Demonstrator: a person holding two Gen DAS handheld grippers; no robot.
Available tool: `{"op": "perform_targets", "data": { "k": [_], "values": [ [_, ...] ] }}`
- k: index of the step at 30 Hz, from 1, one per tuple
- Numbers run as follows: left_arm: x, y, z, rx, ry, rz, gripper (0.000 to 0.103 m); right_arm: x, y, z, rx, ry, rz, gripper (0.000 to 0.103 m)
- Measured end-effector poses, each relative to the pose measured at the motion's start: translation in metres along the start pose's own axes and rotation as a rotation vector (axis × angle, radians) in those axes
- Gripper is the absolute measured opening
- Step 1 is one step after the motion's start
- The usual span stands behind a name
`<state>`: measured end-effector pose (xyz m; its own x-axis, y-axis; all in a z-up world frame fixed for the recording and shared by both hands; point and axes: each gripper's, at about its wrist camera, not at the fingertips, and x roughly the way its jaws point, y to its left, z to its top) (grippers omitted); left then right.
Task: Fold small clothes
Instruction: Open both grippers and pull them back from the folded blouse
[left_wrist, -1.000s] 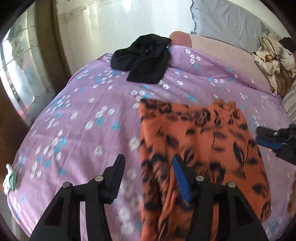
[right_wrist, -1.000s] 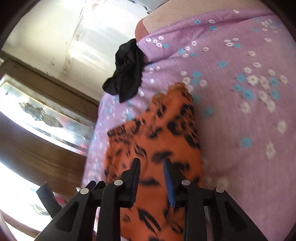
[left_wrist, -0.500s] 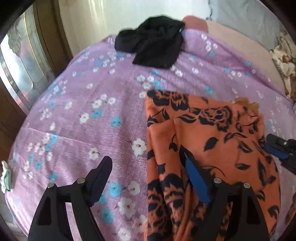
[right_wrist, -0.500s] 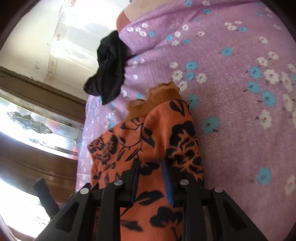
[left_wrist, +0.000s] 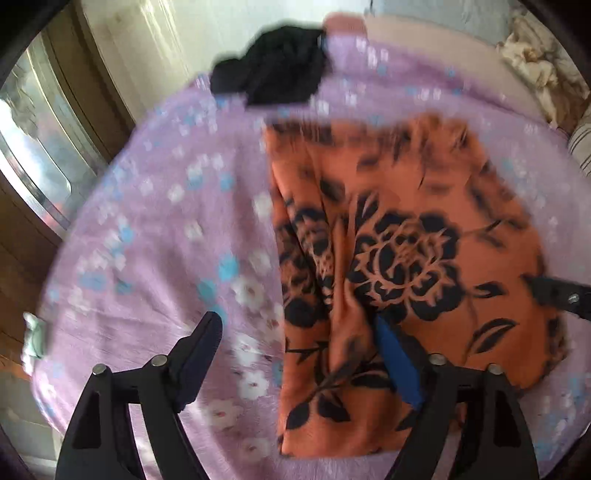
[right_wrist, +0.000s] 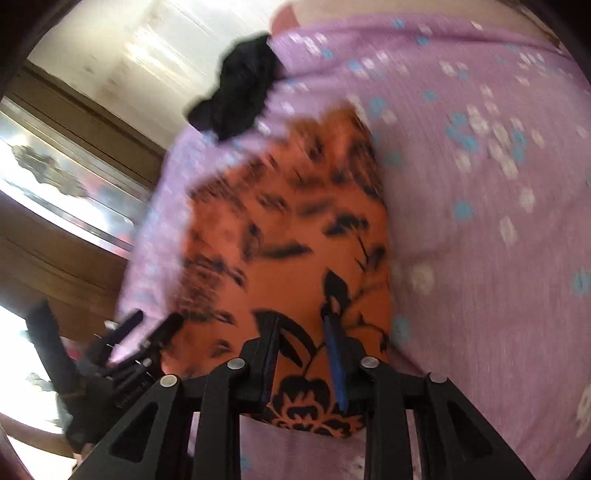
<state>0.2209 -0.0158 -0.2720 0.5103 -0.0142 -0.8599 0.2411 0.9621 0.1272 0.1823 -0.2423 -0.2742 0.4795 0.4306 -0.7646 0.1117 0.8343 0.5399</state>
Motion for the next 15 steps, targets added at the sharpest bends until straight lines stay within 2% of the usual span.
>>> {"op": "perform_targets", "data": {
  "k": [1, 4, 6, 8, 13, 15],
  "values": [
    [0.003, 0.006, 0.001, -0.037, -0.001, 0.006, 0.103, 0.005, 0.004, 0.0, -0.026, 0.004, -0.019, 0.029],
    [0.003, 0.015, 0.007, -0.075, 0.001, -0.025, 0.103, 0.005, 0.009, 0.003, -0.056, -0.002, -0.039, 0.029],
    [-0.012, 0.015, 0.006, -0.092, -0.041, 0.017, 0.103, -0.003, 0.004, 0.0, -0.034, -0.029, -0.011, 0.028],
    [-0.037, 0.012, 0.003, -0.089, -0.113, 0.052, 0.103, -0.02, 0.005, -0.01, -0.031, -0.067, -0.018, 0.028],
    [-0.14, 0.001, -0.009, -0.047, -0.361, 0.097, 0.103, -0.084, 0.02, -0.035, -0.116, -0.219, -0.05, 0.03],
    [-0.173, 0.0, -0.009, -0.05, -0.424, 0.11, 0.103, -0.112, 0.024, -0.042, -0.133, -0.277, -0.062, 0.037]
  ]
}}
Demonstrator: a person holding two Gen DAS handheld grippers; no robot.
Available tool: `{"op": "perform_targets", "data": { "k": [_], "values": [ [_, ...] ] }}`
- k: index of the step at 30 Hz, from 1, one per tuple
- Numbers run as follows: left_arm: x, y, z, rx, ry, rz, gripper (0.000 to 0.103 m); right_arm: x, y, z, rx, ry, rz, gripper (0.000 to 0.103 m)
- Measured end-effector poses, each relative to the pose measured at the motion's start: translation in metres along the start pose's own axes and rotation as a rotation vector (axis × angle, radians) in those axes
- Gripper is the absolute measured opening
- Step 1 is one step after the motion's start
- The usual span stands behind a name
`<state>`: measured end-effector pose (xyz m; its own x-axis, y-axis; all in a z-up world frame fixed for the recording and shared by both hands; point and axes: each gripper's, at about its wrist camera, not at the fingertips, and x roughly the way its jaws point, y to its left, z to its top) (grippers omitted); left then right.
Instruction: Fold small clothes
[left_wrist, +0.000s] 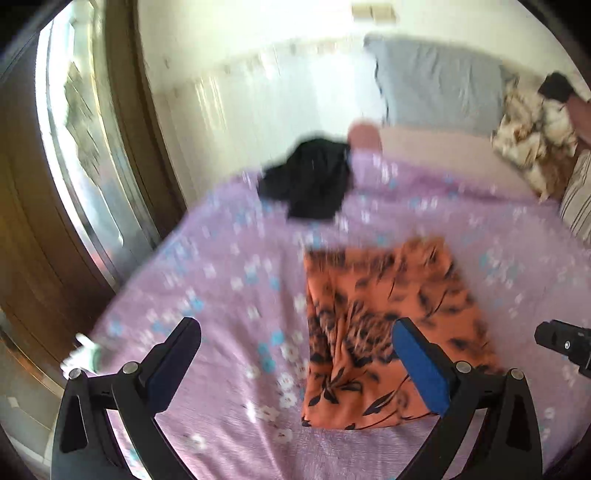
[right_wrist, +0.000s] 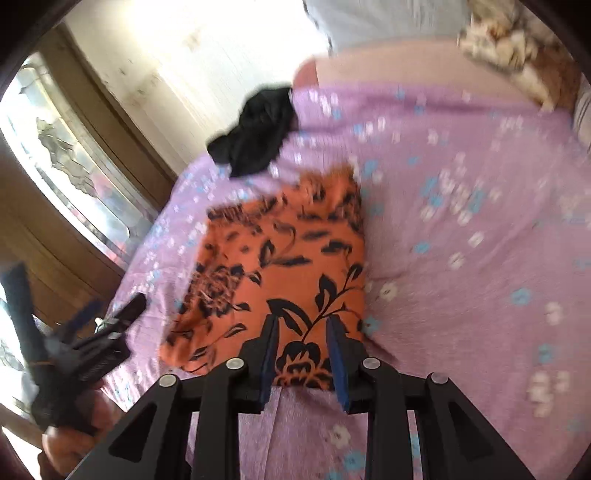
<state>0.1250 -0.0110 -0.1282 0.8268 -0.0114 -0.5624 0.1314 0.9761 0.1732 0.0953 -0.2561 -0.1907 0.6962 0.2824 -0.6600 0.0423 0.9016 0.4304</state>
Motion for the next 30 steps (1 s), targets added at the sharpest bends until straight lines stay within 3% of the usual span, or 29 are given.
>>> {"op": "perform_targets", "data": {
  "k": [2, 5, 9, 15, 23, 26, 30],
  "values": [
    [-0.025, 0.001, 0.01, -0.013, -0.033, -0.008, 0.103, -0.033, 0.004, 0.003, -0.011, -0.066, -0.017, 0.07],
    [-0.059, 0.003, 0.017, -0.019, -0.096, -0.007, 0.103, -0.079, 0.016, 0.008, -0.044, -0.174, -0.022, 0.072],
    [-0.092, 0.005, 0.017, -0.024, -0.133, -0.029, 0.103, -0.124, 0.032, 0.007, -0.084, -0.24, -0.012, 0.072],
    [-0.11, 0.01, 0.013, -0.043, -0.162, -0.045, 0.103, -0.134, 0.041, 0.0, -0.091, -0.252, -0.013, 0.072],
    [-0.049, 0.011, 0.004, -0.04, -0.058, -0.029, 0.103, -0.091, 0.032, -0.007, -0.08, -0.191, -0.027, 0.068],
    [0.006, 0.008, -0.001, -0.044, 0.05, -0.038, 0.103, -0.053, 0.017, -0.005, -0.049, -0.108, -0.026, 0.051],
    [0.084, 0.003, -0.02, -0.06, 0.237, -0.045, 0.103, 0.007, -0.004, -0.003, 0.031, 0.014, -0.022, 0.041]
  ]
}}
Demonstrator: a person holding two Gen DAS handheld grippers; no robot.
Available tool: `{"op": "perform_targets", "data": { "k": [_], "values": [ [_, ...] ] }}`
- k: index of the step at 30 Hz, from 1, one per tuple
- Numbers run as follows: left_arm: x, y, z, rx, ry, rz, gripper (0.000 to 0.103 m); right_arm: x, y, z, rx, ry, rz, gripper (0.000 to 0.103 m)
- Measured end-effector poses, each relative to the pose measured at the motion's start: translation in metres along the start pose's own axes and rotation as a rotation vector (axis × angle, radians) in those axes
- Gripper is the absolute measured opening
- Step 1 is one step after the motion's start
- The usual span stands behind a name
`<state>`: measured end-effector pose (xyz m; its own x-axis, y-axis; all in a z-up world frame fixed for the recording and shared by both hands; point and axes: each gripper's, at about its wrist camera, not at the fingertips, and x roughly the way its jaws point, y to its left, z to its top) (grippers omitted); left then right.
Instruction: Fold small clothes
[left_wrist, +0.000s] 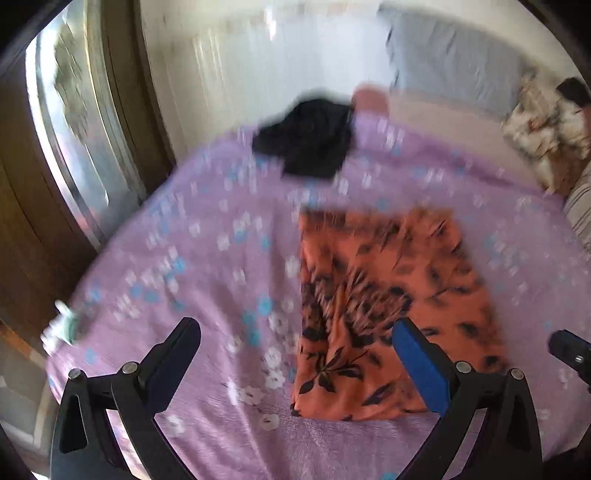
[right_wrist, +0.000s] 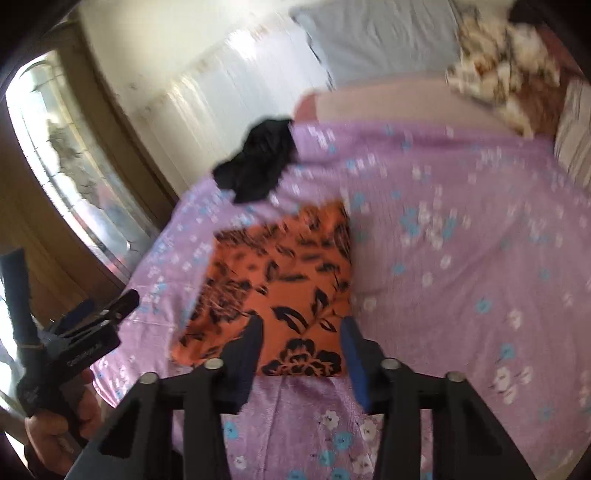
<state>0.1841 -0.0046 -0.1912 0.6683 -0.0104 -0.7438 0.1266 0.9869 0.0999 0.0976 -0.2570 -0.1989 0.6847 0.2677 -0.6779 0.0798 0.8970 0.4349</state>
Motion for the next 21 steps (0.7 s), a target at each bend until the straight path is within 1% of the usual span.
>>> {"op": "perform_targets", "data": {
  "k": [1, 2, 4, 5, 6, 7, 8, 9, 10, 11, 13, 14, 16, 18, 20, 21],
  "values": [
    [0.024, 0.001, -0.004, -0.008, 0.046, -0.002, 0.103, 0.015, -0.005, -0.001, 0.019, 0.032, -0.001, 0.041],
    [0.039, 0.001, -0.009, -0.009, 0.07, 0.011, 0.103, 0.029, -0.009, -0.002, 0.035, 0.059, 0.0, 0.041],
    [0.066, 0.001, -0.021, 0.002, 0.139, 0.052, 0.103, 0.054, -0.016, -0.006, 0.051, 0.106, -0.003, 0.041],
    [0.072, 0.001, -0.023, -0.001, 0.164, 0.049, 0.103, 0.065, -0.019, -0.008, 0.054, 0.13, -0.002, 0.041],
    [0.077, 0.002, -0.023, -0.021, 0.185, 0.027, 0.103, 0.074, -0.021, -0.011, 0.058, 0.157, 0.003, 0.041],
    [0.077, 0.002, -0.02, -0.027, 0.179, 0.028, 0.103, 0.088, -0.024, -0.015, 0.071, 0.205, 0.02, 0.04],
    [0.077, 0.0, -0.018, -0.018, 0.16, 0.045, 0.103, 0.098, -0.031, -0.018, 0.11, 0.226, 0.039, 0.041],
    [0.074, -0.001, -0.016, -0.003, 0.134, 0.071, 0.103, 0.1, -0.036, -0.018, 0.149, 0.219, 0.066, 0.041],
    [0.07, -0.001, -0.015, 0.004, 0.113, 0.08, 0.103, 0.101, -0.04, -0.018, 0.177, 0.223, 0.093, 0.041],
    [0.066, 0.001, -0.013, 0.0, 0.101, 0.068, 0.103, 0.1, -0.042, -0.017, 0.184, 0.228, 0.108, 0.041],
    [0.06, 0.013, -0.008, -0.037, 0.085, 0.018, 0.103, 0.096, -0.045, -0.015, 0.187, 0.234, 0.129, 0.041],
    [0.057, 0.02, -0.006, -0.058, 0.08, -0.006, 0.103, 0.094, -0.05, -0.014, 0.213, 0.236, 0.149, 0.043],
    [0.052, 0.039, -0.01, -0.106, 0.066, -0.047, 0.103, 0.09, -0.06, -0.012, 0.267, 0.23, 0.179, 0.043],
    [0.048, 0.054, -0.012, -0.129, 0.046, -0.063, 0.103, 0.081, -0.066, -0.008, 0.288, 0.177, 0.172, 0.043],
    [0.041, 0.065, -0.02, -0.119, 0.033, -0.094, 0.103, 0.066, -0.063, -0.003, 0.251, 0.088, 0.144, 0.043],
    [0.038, 0.069, -0.025, -0.112, 0.036, -0.116, 0.101, 0.06, -0.06, 0.0, 0.233, 0.058, 0.141, 0.043]
  ]
}}
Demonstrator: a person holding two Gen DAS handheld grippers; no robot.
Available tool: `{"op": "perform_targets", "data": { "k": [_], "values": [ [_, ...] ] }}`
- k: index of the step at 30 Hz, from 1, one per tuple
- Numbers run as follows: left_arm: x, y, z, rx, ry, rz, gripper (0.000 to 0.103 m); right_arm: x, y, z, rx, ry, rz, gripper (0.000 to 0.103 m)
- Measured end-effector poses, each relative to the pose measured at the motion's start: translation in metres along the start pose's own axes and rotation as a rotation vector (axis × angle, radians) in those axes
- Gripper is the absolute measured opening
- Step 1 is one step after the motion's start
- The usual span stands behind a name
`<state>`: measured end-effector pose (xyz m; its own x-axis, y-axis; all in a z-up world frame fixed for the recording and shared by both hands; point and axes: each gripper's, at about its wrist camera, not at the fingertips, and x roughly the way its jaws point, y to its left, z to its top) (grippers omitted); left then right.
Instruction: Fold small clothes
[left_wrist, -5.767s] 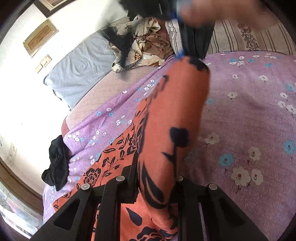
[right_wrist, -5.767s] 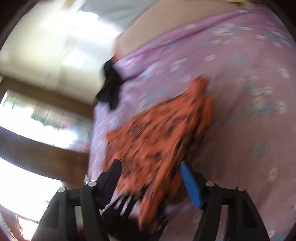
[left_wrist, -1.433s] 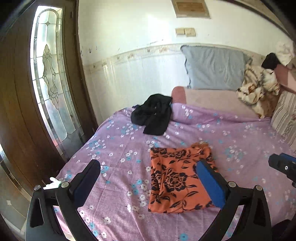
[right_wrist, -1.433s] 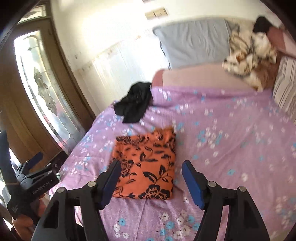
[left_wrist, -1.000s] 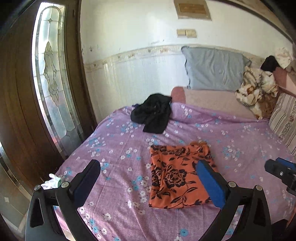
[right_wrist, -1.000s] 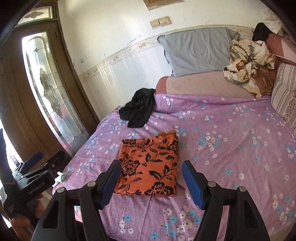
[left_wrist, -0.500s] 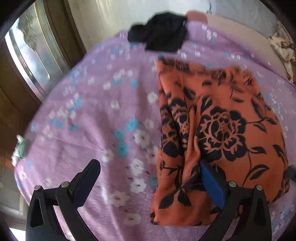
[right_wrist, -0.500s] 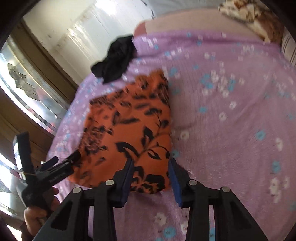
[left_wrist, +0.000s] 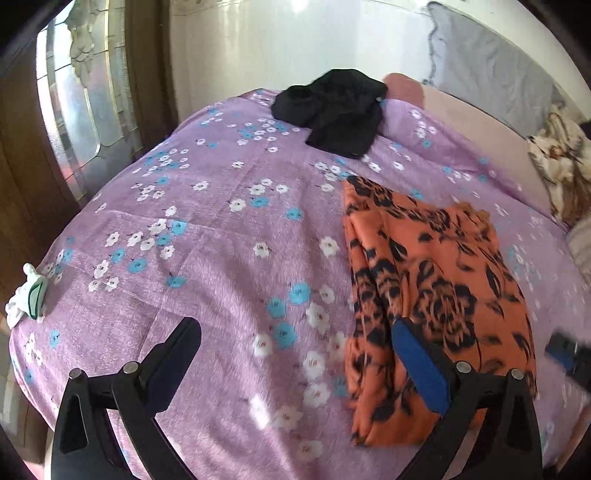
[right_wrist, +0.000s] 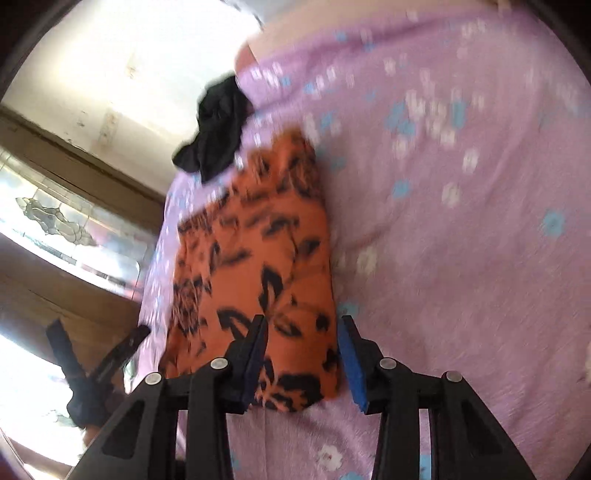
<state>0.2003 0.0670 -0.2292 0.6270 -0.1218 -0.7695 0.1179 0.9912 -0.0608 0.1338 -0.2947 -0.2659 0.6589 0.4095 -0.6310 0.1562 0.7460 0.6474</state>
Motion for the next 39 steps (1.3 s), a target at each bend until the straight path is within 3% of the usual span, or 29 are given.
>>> {"op": "perform_targets", "data": {
  "k": [1, 2, 5, 10, 13, 14, 15, 17, 18, 21, 26, 29, 32, 34, 36, 39],
  "values": [
    [0.0, 0.002, -0.003, 0.001, 0.005, -0.029, 0.099, -0.005, 0.005, -0.001, -0.022, -0.034, 0.004, 0.043],
    [-0.002, 0.002, -0.006, 0.001, 0.014, -0.071, 0.089, -0.009, 0.009, -0.002, -0.04, -0.057, 0.008, 0.043],
    [-0.009, -0.008, -0.025, 0.041, 0.051, -0.182, 0.069, -0.007, 0.017, -0.006, -0.072, -0.062, 0.017, 0.043],
    [-0.007, -0.024, -0.038, 0.053, 0.071, -0.178, 0.067, 0.008, 0.03, -0.012, -0.113, -0.015, 0.003, 0.043],
    [0.001, -0.029, -0.043, 0.054, 0.115, -0.222, 0.067, 0.023, 0.03, -0.017, -0.134, 0.046, -0.069, 0.043],
    [0.004, -0.031, -0.045, 0.049, 0.121, -0.235, 0.059, 0.031, 0.026, -0.017, -0.125, 0.081, -0.094, 0.043],
    [0.006, -0.031, -0.044, 0.044, 0.125, -0.251, 0.04, 0.037, 0.02, -0.019, -0.106, 0.108, -0.1, 0.043],
    [0.009, -0.031, -0.042, 0.039, 0.118, -0.274, 0.031, 0.039, 0.011, -0.019, -0.051, 0.123, -0.072, 0.045],
    [0.007, -0.033, -0.041, 0.05, 0.097, -0.271, 0.022, 0.039, 0.009, -0.018, -0.04, 0.128, -0.064, 0.045],
    [0.004, -0.035, -0.039, 0.063, 0.064, -0.268, 0.016, 0.038, 0.005, -0.019, -0.017, 0.13, -0.048, 0.046],
    [-0.004, -0.033, -0.025, 0.064, -0.023, -0.257, 0.011, 0.031, 0.012, -0.023, -0.048, 0.092, -0.047, 0.046],
    [-0.004, -0.037, -0.02, 0.119, -0.065, -0.199, 0.008, 0.03, 0.012, -0.02, -0.008, 0.073, -0.016, 0.046],
    [0.016, -0.038, -0.021, 0.155, -0.034, -0.105, 0.006, 0.039, 0.011, -0.021, 0.003, 0.087, -0.028, 0.047],
    [0.044, -0.036, -0.031, 0.171, 0.101, -0.053, 0.006, 0.046, 0.018, -0.026, -0.062, 0.098, -0.077, 0.047],
    [0.039, -0.031, -0.032, 0.158, 0.09, -0.05, 0.007, 0.045, 0.025, -0.027, -0.116, 0.105, -0.098, 0.047],
    [0.012, -0.024, -0.027, 0.145, 0.014, -0.019, 0.007, 0.037, 0.016, -0.02, -0.055, 0.116, -0.063, 0.047]
  ]
}}
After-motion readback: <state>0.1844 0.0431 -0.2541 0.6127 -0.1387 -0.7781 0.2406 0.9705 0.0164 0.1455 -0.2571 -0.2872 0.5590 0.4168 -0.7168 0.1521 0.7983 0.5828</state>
